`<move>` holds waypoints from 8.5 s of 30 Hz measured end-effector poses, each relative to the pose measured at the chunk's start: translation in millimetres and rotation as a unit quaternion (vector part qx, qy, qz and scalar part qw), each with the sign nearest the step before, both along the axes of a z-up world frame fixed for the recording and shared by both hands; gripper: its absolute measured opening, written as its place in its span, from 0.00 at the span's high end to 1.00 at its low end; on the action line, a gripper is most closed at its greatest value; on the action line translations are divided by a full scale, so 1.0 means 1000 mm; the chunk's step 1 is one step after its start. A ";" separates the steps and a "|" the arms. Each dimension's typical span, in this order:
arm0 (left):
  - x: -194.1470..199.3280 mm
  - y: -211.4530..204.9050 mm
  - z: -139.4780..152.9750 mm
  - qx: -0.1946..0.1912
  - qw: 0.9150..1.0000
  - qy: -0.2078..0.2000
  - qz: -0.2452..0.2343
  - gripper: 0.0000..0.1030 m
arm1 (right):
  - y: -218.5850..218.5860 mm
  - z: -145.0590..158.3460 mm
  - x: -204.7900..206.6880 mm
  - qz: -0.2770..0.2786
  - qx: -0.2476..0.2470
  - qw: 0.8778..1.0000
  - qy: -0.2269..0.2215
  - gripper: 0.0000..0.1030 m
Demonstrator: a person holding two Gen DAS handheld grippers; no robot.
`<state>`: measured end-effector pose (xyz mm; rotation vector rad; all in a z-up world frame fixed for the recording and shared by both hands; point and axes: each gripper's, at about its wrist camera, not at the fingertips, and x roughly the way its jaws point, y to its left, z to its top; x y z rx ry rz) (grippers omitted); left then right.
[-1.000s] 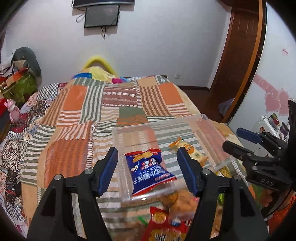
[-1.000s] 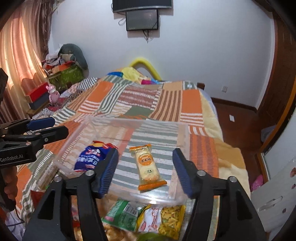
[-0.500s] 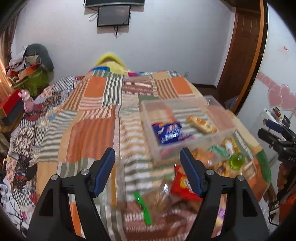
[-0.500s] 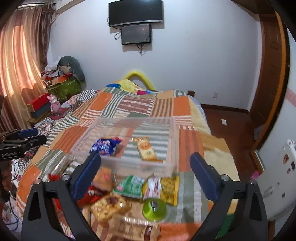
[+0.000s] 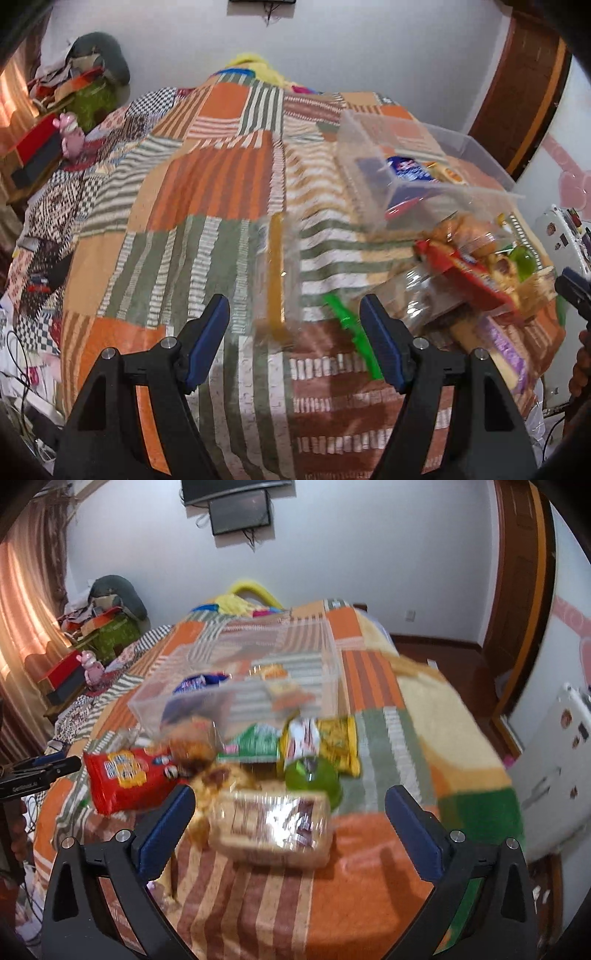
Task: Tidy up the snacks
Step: 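Grasp the yellow-striped biscuit stick pack with the left tool while the right tool grasps the sliced bread loaf, then lower both held snacks into the clear box and open both tools, then grasp the red chip bag with the left tool while the right tool grasps the green jelly cup, then place the red bag and green cup into the clear box, opening both tools, then grasp the clear bread bag with the left tool while the right tool grasps the yellow snack bag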
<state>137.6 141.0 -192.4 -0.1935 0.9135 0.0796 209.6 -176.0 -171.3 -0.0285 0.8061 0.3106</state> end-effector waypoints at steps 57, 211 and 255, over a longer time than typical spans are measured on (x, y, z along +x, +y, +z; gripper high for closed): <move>0.064 -0.034 0.071 -0.010 0.995 -0.090 -0.037 0.66 | 0.012 0.060 0.034 0.020 0.026 0.993 -0.109 0.25; 0.191 -0.127 0.054 0.038 0.994 -0.055 -0.082 0.37 | 0.023 0.018 0.109 0.071 0.004 0.997 -0.031 0.58; 0.055 -0.064 -0.001 0.022 0.998 0.035 -0.043 0.13 | -0.033 -0.003 0.057 0.044 -0.033 0.998 0.002 0.23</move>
